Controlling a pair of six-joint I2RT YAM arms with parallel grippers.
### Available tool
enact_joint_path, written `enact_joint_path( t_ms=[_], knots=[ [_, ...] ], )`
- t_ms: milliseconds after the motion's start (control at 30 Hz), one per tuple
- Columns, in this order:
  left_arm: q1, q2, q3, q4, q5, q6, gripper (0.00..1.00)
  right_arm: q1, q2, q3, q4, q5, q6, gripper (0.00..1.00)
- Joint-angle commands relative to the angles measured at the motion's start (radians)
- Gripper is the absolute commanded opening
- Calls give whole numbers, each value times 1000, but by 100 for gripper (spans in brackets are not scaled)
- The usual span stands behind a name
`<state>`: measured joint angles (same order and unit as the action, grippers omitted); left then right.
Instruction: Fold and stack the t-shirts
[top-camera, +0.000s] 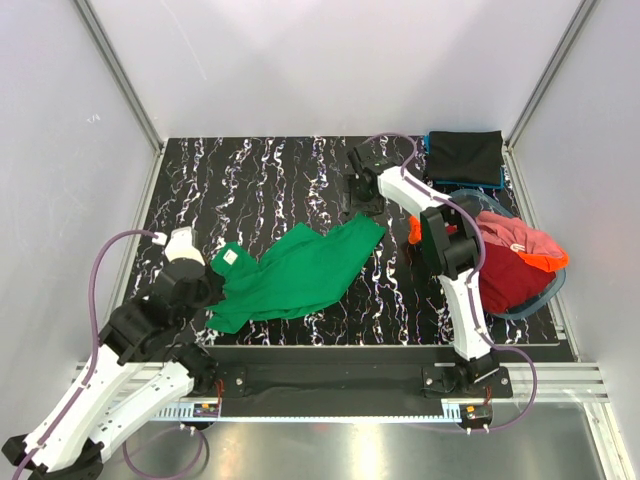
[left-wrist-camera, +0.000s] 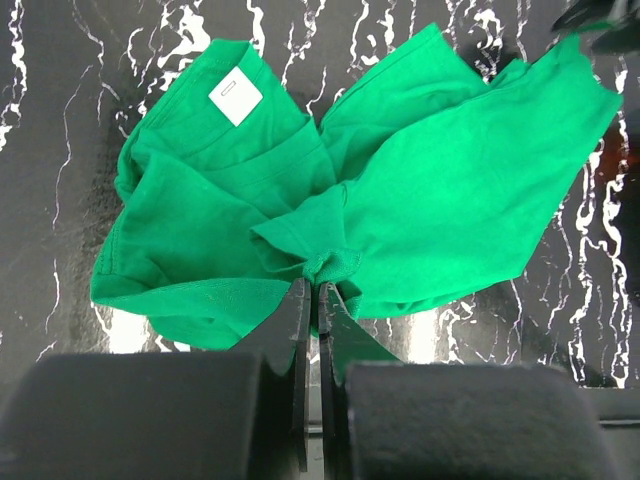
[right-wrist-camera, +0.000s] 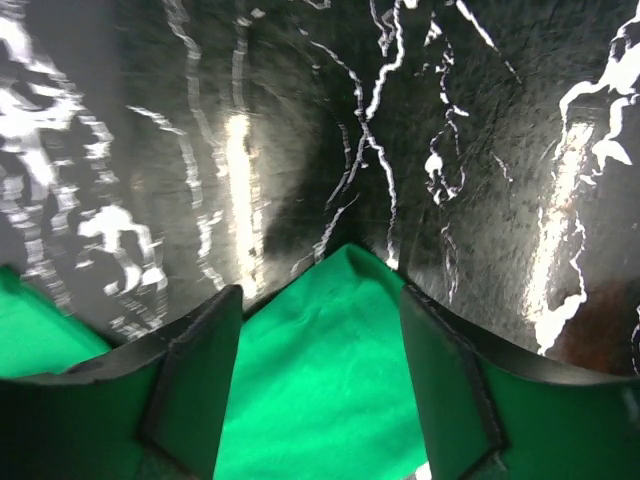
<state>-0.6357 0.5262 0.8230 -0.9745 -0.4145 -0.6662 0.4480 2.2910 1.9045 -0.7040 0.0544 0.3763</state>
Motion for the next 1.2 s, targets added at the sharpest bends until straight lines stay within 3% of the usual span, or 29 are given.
enact_joint_path(
  t_ms=[0,200,433,633,800,1000,1100,1167],
  knots=[
    [-4,-11,-5,66,13,22,0,9,41,56,-51,85,-30,69],
    [-4,-8,-8,69,14,22,0,20,84,57,-58,101,-25,47],
    [-4,-14,-8,69,13,23,0,20,70,30,-60,108,-37,2],
    [-4,-29,13,69,-6,45,0,20,-97,-50,-60,131,-53,0],
    [-4,11,226,13,-78,137,0,21,-361,-151,-60,144,-62,0],
    [-4,107,579,8,-64,287,0,20,-910,-431,122,-25,-25,0],
    [-4,173,779,7,-4,378,0,35,-1271,-540,253,-50,-25,0],
    [-4,219,921,10,75,436,0,37,-1379,-548,267,-94,-54,0]
  ],
)
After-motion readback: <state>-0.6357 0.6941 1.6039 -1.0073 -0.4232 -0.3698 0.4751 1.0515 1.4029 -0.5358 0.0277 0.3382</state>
